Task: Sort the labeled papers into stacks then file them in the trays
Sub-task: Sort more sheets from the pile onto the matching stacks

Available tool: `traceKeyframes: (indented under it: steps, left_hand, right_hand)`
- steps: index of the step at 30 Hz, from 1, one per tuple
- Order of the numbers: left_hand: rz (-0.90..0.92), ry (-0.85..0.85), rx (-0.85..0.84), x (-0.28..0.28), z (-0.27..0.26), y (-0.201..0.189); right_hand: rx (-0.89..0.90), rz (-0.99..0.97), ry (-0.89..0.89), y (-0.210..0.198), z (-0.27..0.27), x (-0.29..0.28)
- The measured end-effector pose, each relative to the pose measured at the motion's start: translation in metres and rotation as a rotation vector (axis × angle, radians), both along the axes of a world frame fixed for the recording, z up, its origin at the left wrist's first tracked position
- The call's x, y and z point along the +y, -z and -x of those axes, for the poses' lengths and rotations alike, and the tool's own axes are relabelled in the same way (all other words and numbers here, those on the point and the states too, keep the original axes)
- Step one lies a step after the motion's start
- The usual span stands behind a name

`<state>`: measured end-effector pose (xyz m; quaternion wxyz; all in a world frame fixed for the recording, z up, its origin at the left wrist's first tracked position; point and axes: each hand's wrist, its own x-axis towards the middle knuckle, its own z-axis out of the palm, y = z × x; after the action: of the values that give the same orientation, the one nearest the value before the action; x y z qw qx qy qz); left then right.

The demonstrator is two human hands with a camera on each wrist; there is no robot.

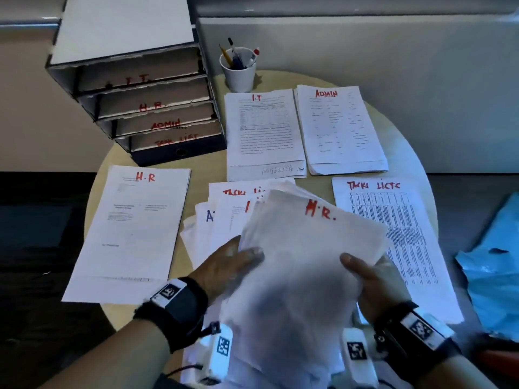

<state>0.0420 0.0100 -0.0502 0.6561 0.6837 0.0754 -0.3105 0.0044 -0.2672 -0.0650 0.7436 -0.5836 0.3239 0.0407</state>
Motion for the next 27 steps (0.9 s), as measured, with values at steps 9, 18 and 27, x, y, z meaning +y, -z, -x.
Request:
traceKeyframes:
  steps: [9, 18, 27]
  left_hand:
    - [-0.032, -0.219, 0.003, 0.011, 0.004, 0.008]
    - [-0.310, -0.143, -0.052, 0.021, 0.029, -0.021]
    - [-1.178, 0.491, -0.886, -0.023, -0.004, -0.158]
  right_hand:
    - [0.195, -0.060, -0.189, 0.006, -0.018, 0.026]
    - [0.038, 0.146, -0.235, -0.040, -0.018, 0.045]
    - [-0.921, 1.581, -0.841, -0.179, -0.025, 0.090]
